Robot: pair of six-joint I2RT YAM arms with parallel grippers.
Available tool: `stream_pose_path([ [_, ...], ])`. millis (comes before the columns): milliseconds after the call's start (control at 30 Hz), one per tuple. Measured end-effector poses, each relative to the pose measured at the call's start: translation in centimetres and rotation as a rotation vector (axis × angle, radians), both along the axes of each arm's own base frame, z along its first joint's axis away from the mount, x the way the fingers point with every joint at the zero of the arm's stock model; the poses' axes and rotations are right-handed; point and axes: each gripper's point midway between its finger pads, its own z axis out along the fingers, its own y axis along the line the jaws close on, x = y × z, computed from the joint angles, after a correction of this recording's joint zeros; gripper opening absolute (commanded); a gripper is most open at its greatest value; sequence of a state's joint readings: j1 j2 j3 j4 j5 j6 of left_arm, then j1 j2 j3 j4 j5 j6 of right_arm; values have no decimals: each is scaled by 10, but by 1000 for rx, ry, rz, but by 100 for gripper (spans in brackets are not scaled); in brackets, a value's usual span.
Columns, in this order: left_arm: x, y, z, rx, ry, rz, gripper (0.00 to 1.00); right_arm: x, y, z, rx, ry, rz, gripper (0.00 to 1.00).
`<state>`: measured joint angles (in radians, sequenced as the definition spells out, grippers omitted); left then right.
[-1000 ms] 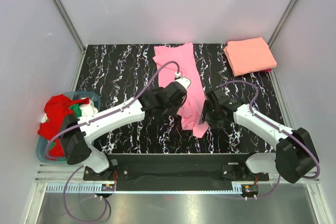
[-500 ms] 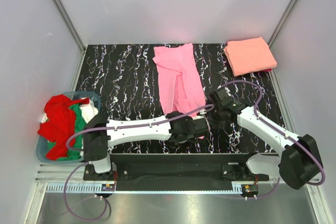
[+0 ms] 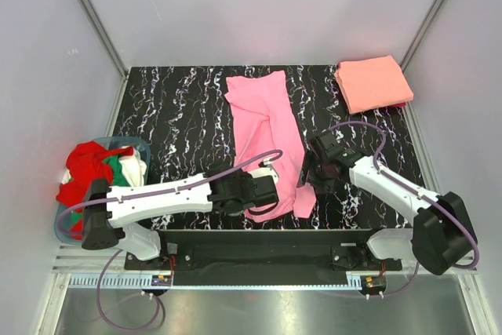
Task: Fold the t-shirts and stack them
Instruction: Fold the tshirt
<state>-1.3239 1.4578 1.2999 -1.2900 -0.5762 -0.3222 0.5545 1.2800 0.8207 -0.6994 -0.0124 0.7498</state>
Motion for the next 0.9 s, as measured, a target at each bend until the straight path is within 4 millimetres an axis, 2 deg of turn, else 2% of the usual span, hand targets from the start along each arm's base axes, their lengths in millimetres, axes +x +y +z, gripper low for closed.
stream_pose_path([
  [267, -6, -7, 4, -41, 41, -43, 0, 2, 2, 3, 1, -8, 20, 70],
  [333, -6, -19, 3, -9, 55, -71, 0, 2, 1, 3, -1, -8, 23, 71],
  [433, -4, -51, -6, 33, 70, -123, 3, 4, 1, 5, -5, -15, 24, 72],
  [500, -5, -79, -18, 64, 81, -169, 26, 5, 1, 7, -7, -23, 24, 74],
  [533, -6, -93, -24, 84, 91, -191, 42, 5, -1, 8, -10, -28, 23, 74],
  [567, -9, -107, -32, 99, 97, -216, 74, 4, -2, 9, -13, -30, 22, 77],
  [600, -11, -117, -32, 91, 99, -230, 88, 4, -3, 10, -14, -33, 21, 78],
  [633, -19, -128, -46, 121, 114, -254, 94, 3, -4, 11, -19, -36, 18, 79],
  [733, -35, -140, -59, 129, 137, -300, 99, 1, -7, 14, -25, -40, 20, 80],
  [833, -43, -141, -53, 80, 136, -318, 99, -1, -8, 16, -24, -40, 18, 78],
  [900, -39, -133, -38, 13, 120, -294, 99, -1, -7, 17, -15, -42, 11, 75],
])
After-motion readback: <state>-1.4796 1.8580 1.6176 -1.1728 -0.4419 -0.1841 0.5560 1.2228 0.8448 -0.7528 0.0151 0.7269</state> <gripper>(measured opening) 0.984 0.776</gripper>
